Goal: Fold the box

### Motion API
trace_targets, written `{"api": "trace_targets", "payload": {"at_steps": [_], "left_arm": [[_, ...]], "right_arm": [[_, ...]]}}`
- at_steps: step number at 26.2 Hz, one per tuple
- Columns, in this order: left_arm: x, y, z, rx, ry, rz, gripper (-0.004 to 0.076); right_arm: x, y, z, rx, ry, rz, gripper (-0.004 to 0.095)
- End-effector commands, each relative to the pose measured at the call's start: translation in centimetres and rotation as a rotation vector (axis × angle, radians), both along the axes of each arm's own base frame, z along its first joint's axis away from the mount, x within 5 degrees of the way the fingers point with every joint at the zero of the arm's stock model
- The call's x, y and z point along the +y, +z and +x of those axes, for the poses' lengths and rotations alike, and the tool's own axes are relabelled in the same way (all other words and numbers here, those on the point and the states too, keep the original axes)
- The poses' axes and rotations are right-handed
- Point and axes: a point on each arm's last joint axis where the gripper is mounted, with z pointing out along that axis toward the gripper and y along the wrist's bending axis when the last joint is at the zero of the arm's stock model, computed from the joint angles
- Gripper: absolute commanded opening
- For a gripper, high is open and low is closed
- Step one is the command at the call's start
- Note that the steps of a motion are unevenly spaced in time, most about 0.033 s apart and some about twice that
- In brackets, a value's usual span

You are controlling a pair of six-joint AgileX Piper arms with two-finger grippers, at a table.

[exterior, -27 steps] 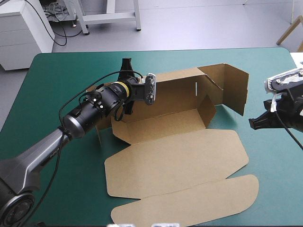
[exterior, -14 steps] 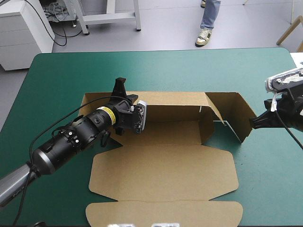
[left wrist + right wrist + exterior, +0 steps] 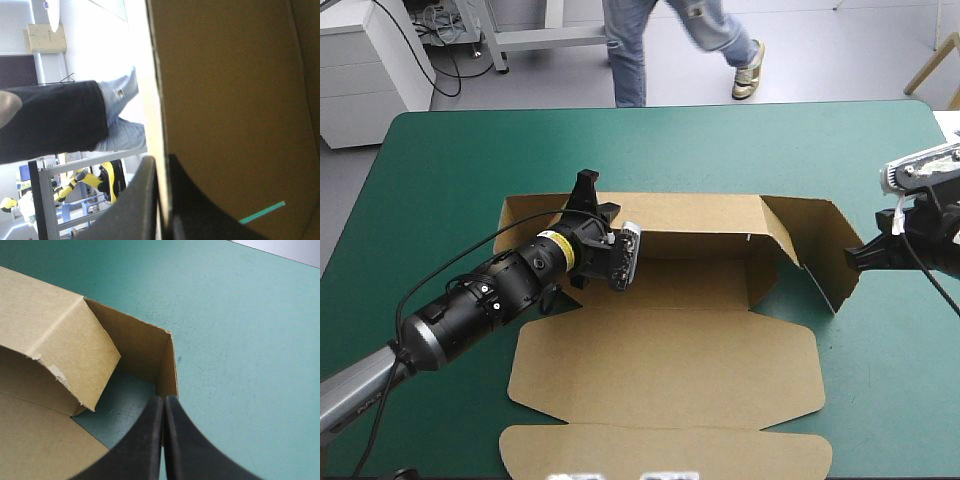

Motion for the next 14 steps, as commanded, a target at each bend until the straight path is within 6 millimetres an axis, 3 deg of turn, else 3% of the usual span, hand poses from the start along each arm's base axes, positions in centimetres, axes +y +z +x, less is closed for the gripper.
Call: {"api": "trace_targets", "payload": {"at_steps": [1, 3, 8, 11, 14], "left_arm": [[-0.6, 0.2, -0.2, 0.013, 0.000, -0.050, -0.0008], [-0.6, -0.1, 0.0, 0.017, 0.015, -0.044, -0.0008], [-0.4, -0.5, 0.5, 0.018, 0.080, -0.026, -0.0008], [-0.2, -0.6, 0.8, 0.000, 0.098, -0.004, -0.0008], [-0.2, -0.6, 0.8, 0.001, 0.099, -0.003, -0.0008]], "right_arm": [[0.3, 1.6, -0.2, -0.110, 0.003, 0.044, 0.0105], [0.4, 1.8, -0.2, -0.121, 0.014, 0.061, 0.0207], [0.7, 2.5, -0.5, -0.144, 0.019, 0.111, 0.0615], [0.7, 4.0, -0.7, -0.190, 0.000, 0.141, 0.0781], [0.7, 5.7, -0.2, -0.216, -0.009, 0.160, 0.0798]]}}
